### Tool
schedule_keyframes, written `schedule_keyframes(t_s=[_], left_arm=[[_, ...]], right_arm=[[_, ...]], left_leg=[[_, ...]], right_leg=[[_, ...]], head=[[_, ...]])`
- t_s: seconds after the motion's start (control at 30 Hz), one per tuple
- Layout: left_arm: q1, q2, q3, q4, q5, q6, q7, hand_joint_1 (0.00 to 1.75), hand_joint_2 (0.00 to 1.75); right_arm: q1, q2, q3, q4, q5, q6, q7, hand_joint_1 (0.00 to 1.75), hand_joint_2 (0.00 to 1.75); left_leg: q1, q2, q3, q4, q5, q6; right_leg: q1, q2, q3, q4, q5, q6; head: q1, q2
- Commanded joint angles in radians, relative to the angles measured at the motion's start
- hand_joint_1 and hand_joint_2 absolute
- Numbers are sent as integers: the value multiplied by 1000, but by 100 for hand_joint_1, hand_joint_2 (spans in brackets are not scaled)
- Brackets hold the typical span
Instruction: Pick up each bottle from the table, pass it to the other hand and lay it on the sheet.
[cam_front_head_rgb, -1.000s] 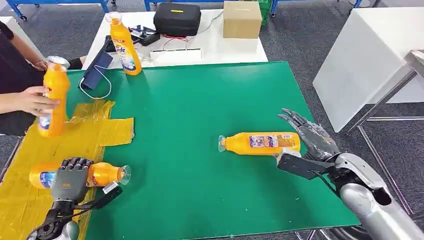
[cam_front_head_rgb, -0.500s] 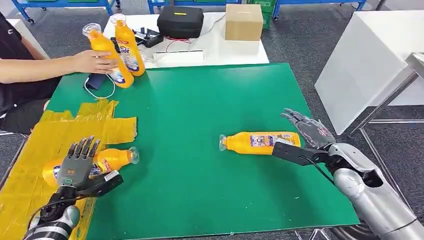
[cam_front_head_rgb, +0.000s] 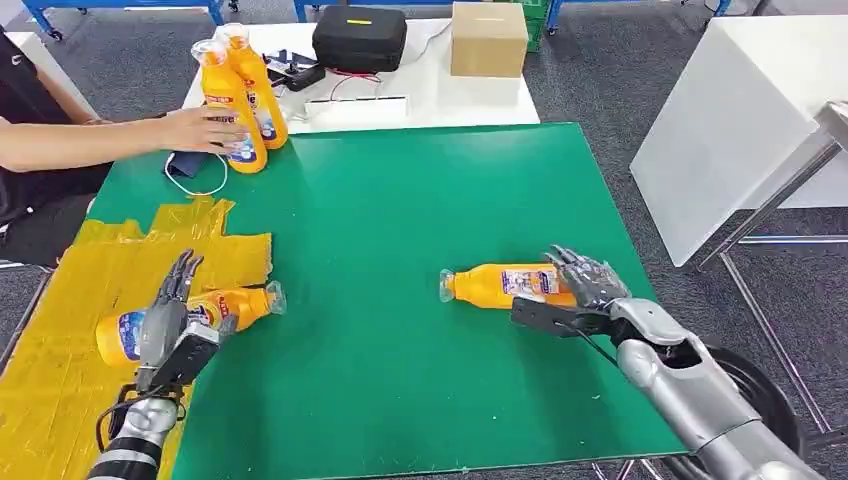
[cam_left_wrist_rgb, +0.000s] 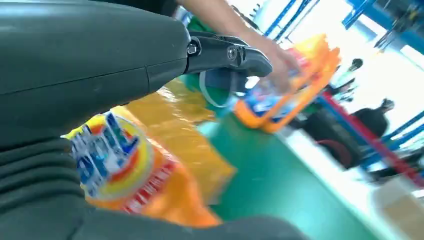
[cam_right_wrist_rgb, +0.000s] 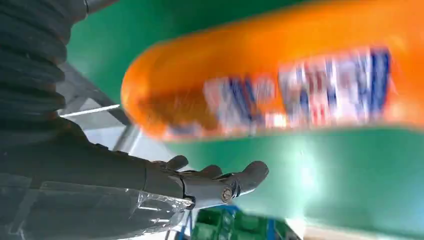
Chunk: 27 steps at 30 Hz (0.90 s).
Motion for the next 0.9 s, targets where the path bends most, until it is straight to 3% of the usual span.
schedule_keyframes(t_s=[0.03,0.9], left_arm=[[36,-90,44,-192,95,-85,-12,0,0],[34,-86,46,-181,96,-88,-12,0,0]], right_arm=[[-29,119,39,297,126,-35,24,0,175],[-29,117,31,286,133,-32,21,0,175]], left_leg=[[2,1,1,0,-1,-1],[2,5,5,0,-1,-1]], right_leg=[[2,2,2,-2,0,0],[1,4,4,-2,1,-1]], head=[[0,0],[0,0]])
